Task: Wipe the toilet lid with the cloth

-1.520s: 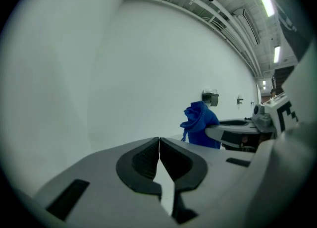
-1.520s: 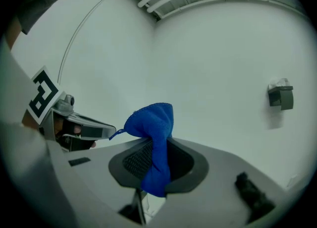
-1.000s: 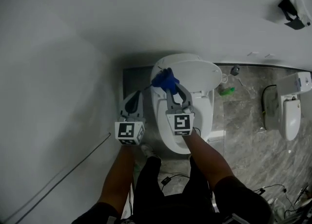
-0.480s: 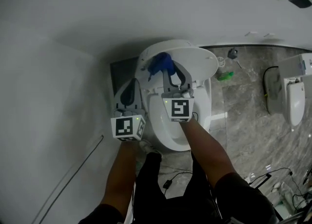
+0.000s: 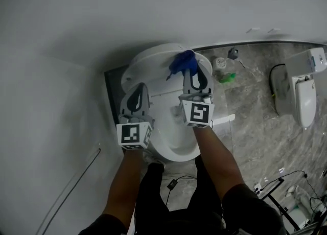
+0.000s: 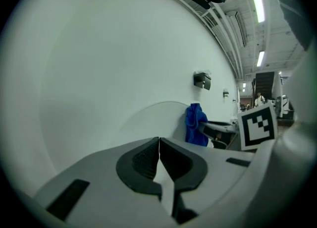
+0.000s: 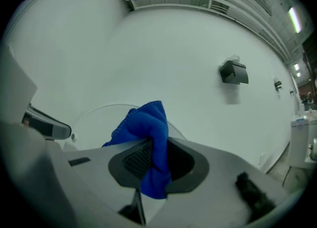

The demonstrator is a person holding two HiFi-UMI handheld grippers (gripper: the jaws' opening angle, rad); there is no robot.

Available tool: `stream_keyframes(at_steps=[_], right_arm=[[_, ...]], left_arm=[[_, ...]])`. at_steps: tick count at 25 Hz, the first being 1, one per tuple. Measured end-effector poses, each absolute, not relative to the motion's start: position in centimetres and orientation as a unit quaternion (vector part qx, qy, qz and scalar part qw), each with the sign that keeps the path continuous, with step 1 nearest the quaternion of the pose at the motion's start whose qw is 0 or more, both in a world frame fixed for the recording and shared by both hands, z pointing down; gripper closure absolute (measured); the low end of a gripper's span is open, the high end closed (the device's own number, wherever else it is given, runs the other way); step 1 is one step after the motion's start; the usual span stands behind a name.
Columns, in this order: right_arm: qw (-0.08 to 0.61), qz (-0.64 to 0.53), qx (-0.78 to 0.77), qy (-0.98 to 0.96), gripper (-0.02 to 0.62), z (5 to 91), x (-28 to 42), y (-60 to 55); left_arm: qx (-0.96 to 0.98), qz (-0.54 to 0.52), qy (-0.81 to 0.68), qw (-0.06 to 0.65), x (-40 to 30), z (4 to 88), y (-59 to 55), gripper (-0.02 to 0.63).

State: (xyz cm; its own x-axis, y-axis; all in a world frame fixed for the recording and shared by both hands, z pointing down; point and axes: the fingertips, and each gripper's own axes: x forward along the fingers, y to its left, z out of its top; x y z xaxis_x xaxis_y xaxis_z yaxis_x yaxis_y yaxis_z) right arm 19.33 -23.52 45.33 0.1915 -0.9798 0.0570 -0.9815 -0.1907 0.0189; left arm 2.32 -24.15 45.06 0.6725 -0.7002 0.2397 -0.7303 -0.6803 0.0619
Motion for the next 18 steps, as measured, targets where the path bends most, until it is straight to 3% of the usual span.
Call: stream_keyframes(at_steps=[8,18], right_arm=[[0.032,-0.013,0.766,-0.642,0.528,44.3,19.8,-21.5],[0.02,-0.004,0.679,-0.734,0.528,47.5,5.7,-21.8]], left_arm=[[0.922,0.063,-0.373,0.085,3.7,45.4,-23.8,0.594],[0.886,0.07,-0.448,0.093,-5.3,48.3,-25.2,0.594]])
